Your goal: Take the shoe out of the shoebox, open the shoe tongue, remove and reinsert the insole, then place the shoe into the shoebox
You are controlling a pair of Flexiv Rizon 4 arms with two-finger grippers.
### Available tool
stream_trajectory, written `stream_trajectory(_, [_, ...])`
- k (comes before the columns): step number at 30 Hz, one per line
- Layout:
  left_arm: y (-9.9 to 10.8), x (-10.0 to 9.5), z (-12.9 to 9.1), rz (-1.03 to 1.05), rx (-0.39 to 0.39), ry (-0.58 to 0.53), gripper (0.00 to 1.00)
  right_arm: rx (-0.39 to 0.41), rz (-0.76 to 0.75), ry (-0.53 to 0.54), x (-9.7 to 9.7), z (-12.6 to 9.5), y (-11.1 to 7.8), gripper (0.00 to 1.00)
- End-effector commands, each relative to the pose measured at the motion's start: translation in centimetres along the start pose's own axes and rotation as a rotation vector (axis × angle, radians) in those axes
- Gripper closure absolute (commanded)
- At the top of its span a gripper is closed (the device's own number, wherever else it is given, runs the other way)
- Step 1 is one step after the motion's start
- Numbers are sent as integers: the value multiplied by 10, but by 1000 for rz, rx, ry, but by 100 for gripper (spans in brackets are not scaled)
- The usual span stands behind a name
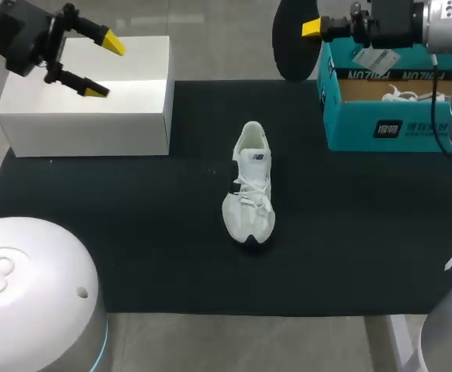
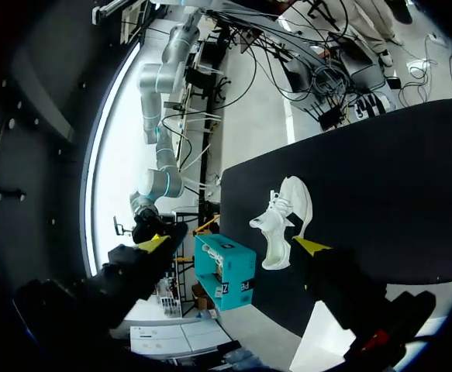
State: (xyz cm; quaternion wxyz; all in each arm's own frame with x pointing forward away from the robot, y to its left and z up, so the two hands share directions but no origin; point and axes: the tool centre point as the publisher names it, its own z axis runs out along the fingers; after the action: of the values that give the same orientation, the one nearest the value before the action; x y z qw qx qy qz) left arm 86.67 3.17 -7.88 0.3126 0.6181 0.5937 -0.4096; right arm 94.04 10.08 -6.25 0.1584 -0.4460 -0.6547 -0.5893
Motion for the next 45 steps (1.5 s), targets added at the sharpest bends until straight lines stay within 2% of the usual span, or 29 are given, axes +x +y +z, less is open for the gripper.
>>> stream_trajectory(1, [-36, 5, -61, -19, -116, 119, 0, -18, -3, -16, 5, 0, -3, 100])
stream_trajectory(5, [-40, -2, -83, -1, -168, 128, 0, -23, -6, -18, 6, 2, -1, 100])
stream_trajectory(8, [-40, -2, -90, 17, -183, 141, 0, -21, -6, -18, 5, 4, -1, 100])
stream_trajectory(15, [-41, 1, -86, 11, -180, 158, 0, -25, -1, -20, 6, 5, -2, 100])
stream_trajectory(19, [-41, 4, -88, -56, -223, 170, 0, -30, -3, -23, 7, 6, -2, 100])
stream_trajectory(27, [-41, 4, -88, -56, -223, 170, 0, -48, -45, -42, 10, 6, 3, 100])
stream_trajectory(32, [-41, 4, -88, -56, -223, 170, 0, -30, -104, -70, 13, 8, 6, 100])
stream_trajectory(45, [-41, 4, -88, -56, -223, 170, 0, -31, -97, -58, 13, 9, 6, 100])
